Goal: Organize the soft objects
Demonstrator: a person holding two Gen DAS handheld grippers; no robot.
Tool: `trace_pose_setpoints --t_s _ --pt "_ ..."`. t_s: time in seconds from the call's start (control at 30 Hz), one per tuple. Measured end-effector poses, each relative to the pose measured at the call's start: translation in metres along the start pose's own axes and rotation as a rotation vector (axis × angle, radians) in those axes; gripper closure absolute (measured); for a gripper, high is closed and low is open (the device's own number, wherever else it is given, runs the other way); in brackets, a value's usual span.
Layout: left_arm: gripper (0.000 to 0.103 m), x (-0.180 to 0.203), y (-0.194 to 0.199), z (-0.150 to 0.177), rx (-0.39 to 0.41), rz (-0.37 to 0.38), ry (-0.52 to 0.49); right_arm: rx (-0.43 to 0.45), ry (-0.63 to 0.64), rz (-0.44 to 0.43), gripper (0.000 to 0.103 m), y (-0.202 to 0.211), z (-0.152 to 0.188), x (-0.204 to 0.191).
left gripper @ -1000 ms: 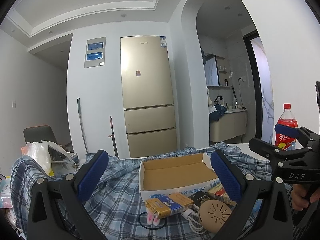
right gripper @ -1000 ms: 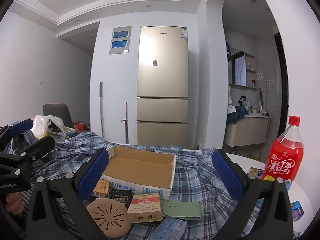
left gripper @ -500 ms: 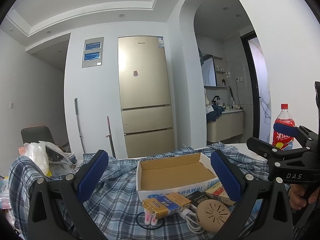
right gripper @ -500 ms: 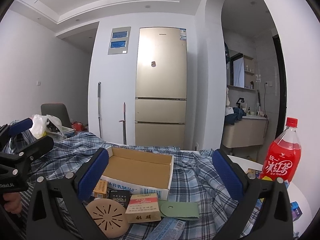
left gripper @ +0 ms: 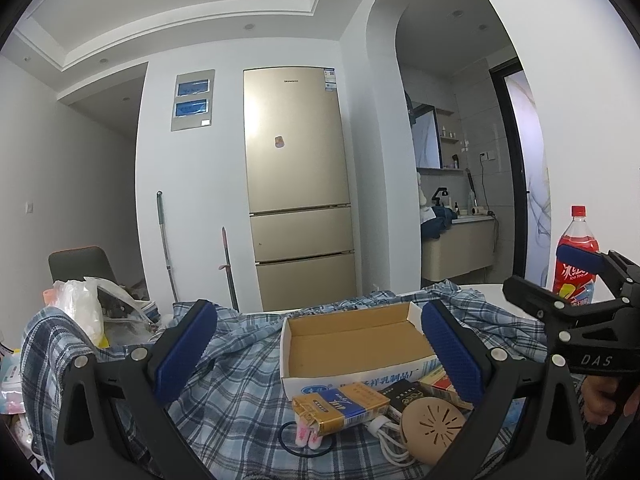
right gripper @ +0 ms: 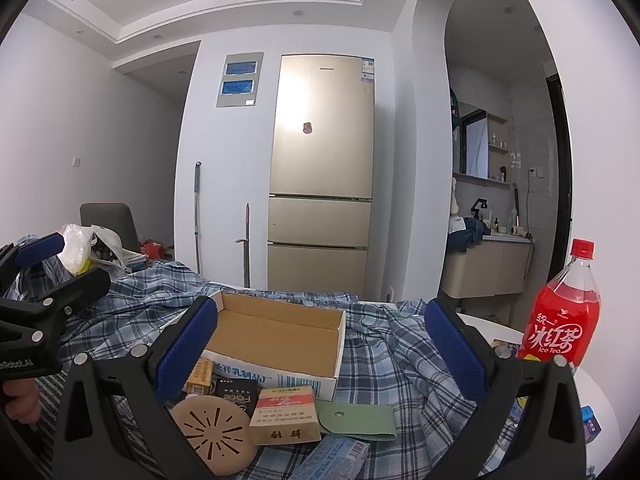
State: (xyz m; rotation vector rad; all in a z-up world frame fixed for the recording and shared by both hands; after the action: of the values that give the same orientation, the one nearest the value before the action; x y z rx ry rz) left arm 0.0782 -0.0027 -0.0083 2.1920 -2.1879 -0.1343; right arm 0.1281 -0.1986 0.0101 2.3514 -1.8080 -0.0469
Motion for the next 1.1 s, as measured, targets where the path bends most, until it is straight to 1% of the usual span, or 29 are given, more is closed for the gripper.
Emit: trace_pose_setpoints --t_s 0.2,0.33,0.47,0.57,0.73,0.87,1.1 --pt "0.000 0.000 0.000 0.000 -0.003 0.001 0.007 0.000 0.034 -0.025 0.000 0.000 0.001 -0.011" --pt "0.000 0.000 -0.001 0.000 -0.002 0.001 0.007 0.005 0.026 -0.031 0.000 0.000 0.002 -0.010" --pt "0.000 -0.001 0.005 -0.002 0.030 -0.002 0.007 0.005 0.021 0.003 0.000 -0.001 0.002 -0.007" --pt "0.000 0.001 0.007 -0.003 0.037 0.000 -0.009 0.004 0.018 0.006 0.000 -0.001 0.003 -0.007" --pt "0.000 0.000 0.007 -0.002 0.031 0.003 -0.009 0.002 0.030 -0.001 0.000 -0.001 0.002 -0.010" --pt "0.000 0.002 0.006 -0.002 0.023 0.010 -0.013 -0.017 0.044 -0.007 0.000 -0.005 0.004 -0.014" --pt "0.000 0.002 0.002 0.001 -0.006 0.011 -0.009 -0.031 0.029 -0.002 0.000 -0.009 0.006 -0.012"
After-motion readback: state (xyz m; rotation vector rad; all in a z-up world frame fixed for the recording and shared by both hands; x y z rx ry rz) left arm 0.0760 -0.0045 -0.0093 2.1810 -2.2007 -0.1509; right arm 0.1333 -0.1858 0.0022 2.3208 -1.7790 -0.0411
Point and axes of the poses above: each gripper's, at about its wrist camera, not at the fingertips, and y roughly against the way its jaws point, x to its right, z to its underside, the point moved 8 cm from there along -y, roughly the way its jaws point, and after that the axes turned 2 degrees about y, right-handed, at the moved point
